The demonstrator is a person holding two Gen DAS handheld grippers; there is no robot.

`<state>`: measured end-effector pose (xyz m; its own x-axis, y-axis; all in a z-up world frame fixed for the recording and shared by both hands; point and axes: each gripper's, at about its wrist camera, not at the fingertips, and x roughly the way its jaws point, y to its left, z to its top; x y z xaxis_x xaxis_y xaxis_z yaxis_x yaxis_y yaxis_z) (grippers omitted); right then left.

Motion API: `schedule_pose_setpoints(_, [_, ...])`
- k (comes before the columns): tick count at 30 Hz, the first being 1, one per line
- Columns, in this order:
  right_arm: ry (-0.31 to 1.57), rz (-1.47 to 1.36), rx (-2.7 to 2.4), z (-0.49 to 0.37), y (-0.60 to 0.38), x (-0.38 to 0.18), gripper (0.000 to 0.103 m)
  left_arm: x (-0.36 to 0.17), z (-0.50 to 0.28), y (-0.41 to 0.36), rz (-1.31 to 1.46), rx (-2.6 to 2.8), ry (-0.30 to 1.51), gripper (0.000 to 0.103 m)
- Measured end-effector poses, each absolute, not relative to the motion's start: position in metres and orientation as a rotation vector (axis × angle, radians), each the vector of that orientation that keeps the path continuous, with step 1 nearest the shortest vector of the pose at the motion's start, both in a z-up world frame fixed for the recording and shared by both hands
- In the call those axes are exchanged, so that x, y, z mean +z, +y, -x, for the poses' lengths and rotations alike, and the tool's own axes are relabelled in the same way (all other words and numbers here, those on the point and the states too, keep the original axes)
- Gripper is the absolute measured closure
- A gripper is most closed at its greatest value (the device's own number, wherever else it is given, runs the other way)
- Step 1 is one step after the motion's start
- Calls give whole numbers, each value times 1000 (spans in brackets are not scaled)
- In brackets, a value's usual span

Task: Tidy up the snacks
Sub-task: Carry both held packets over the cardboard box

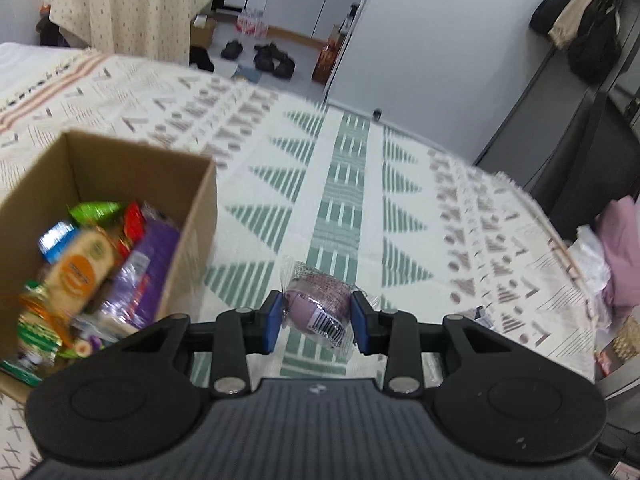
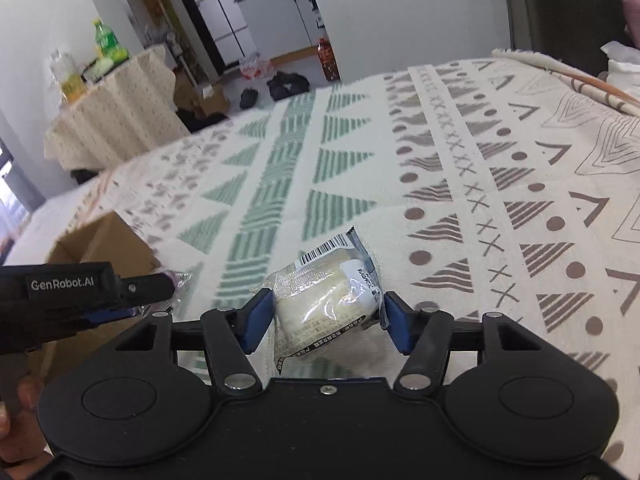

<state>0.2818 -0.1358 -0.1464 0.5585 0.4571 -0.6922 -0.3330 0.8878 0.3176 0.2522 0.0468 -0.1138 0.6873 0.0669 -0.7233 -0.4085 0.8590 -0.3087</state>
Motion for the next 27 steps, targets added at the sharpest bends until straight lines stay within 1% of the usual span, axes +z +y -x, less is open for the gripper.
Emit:
schedule_pose_setpoints(5, [825, -185, 477, -271, -127, -122, 45, -93, -235, 54, 505, 272, 720, 68])
schedule_pose_setpoints(15, [789, -216, 496, -251, -100, -87, 45, -71, -203, 90, 596, 294, 659, 68])
schedule_pose_setpoints(27, [760, -188, 525, -235, -57, -67, 45, -59, -189, 149, 697, 338, 620, 68])
